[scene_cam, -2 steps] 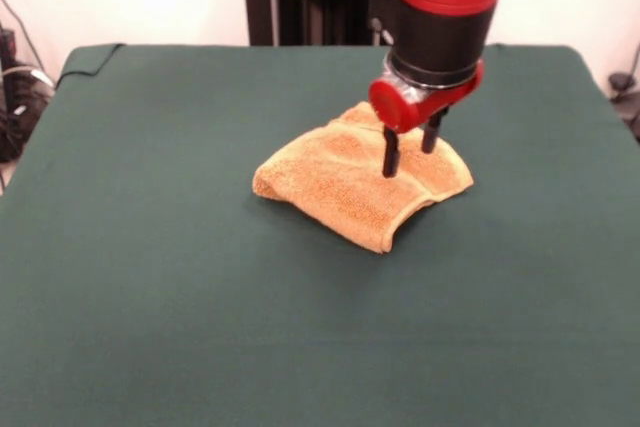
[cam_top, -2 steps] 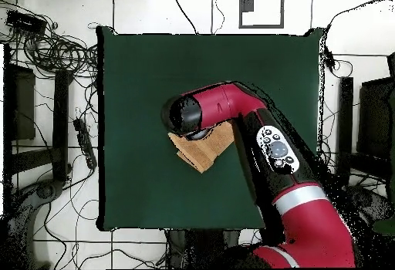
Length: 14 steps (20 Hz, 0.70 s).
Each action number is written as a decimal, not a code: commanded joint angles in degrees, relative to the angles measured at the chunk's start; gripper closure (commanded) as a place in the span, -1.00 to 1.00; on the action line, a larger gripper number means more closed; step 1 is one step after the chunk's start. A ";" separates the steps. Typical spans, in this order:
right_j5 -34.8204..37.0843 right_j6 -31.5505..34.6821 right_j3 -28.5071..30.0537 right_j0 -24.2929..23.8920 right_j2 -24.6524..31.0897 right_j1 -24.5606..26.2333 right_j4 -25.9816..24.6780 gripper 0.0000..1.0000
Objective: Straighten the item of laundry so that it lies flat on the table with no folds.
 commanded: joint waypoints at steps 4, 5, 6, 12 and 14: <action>-5.35 -5.38 8.64 0.12 1.81 3.20 -3.45 -1.00; -5.46 -4.97 8.88 0.15 1.71 3.38 -3.50 -1.00; -5.67 -4.41 9.31 0.21 1.53 3.71 -3.52 -1.00; -5.87 -2.21 12.33 -0.12 0.98 3.43 -2.89 -1.00; -5.75 -1.25 13.47 -0.16 0.89 2.67 -2.28 -1.00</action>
